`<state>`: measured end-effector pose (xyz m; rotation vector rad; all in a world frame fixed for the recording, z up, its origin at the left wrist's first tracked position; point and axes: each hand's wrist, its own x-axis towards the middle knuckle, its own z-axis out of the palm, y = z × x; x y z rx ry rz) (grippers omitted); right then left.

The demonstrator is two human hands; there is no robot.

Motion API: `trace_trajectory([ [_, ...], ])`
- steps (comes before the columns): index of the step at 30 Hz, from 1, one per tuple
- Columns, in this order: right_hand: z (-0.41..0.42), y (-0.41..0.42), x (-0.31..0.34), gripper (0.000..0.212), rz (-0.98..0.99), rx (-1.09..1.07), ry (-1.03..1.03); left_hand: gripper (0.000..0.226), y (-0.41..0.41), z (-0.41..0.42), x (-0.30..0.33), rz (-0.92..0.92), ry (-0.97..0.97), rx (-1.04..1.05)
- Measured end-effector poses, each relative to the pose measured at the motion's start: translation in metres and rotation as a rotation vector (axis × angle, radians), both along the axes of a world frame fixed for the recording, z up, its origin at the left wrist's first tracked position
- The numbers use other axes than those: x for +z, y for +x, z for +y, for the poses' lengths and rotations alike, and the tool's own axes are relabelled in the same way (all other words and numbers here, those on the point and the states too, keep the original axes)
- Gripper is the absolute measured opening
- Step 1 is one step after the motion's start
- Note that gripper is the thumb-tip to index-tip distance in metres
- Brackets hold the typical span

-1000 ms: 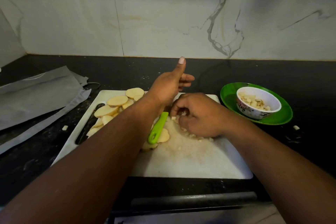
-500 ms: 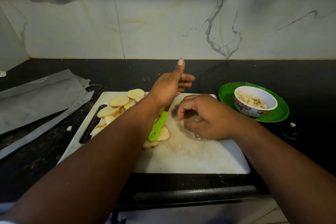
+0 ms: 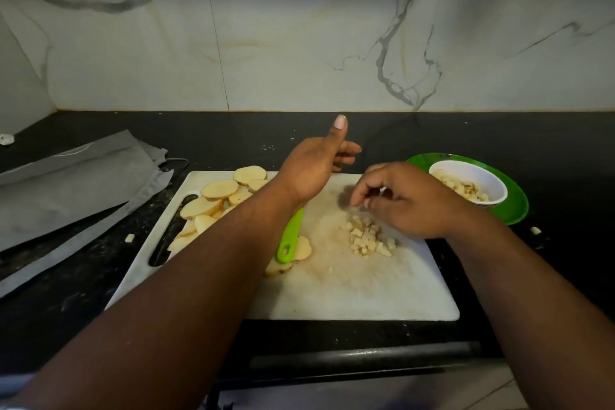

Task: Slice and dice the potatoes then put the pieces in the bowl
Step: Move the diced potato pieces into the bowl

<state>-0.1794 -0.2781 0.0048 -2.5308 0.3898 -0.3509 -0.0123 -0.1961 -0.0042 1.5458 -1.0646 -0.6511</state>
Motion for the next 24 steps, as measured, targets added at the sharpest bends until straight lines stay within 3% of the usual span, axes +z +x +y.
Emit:
trace_trajectory([
  [5,0.005,-0.002,0.002,0.032,0.227,0.098,0.022,0.077,-0.002,0.0,-0.003,-0.087,-0.007,-0.126],
  [8,0.01,-0.01,0.008,0.021,0.154,0.086,0.02,0.078,-0.003,0.0,-0.006,-0.154,0.011,-0.209],
  [10,0.01,-0.021,0.014,0.037,0.142,-0.02,-0.069,0.078,-0.002,0.0,-0.008,-0.166,0.038,-0.243],
  [12,0.014,-0.032,0.018,0.065,0.284,-0.094,-0.12,0.08,-0.003,0.0,-0.008,-0.162,0.075,-0.272],
  [14,0.021,-0.037,0.014,0.077,0.4,-0.105,-0.118,0.079,-0.006,0.0,-0.007,-0.155,0.097,-0.311],
  [20,0.035,-0.015,-0.006,0.043,0.195,-0.217,-0.034,0.077,-0.009,0.005,-0.002,-0.059,0.143,-0.335],
  [24,0.04,-0.014,-0.003,0.055,0.159,-0.202,-0.094,0.077,-0.008,0.009,0.003,0.037,0.16,-0.309],
])
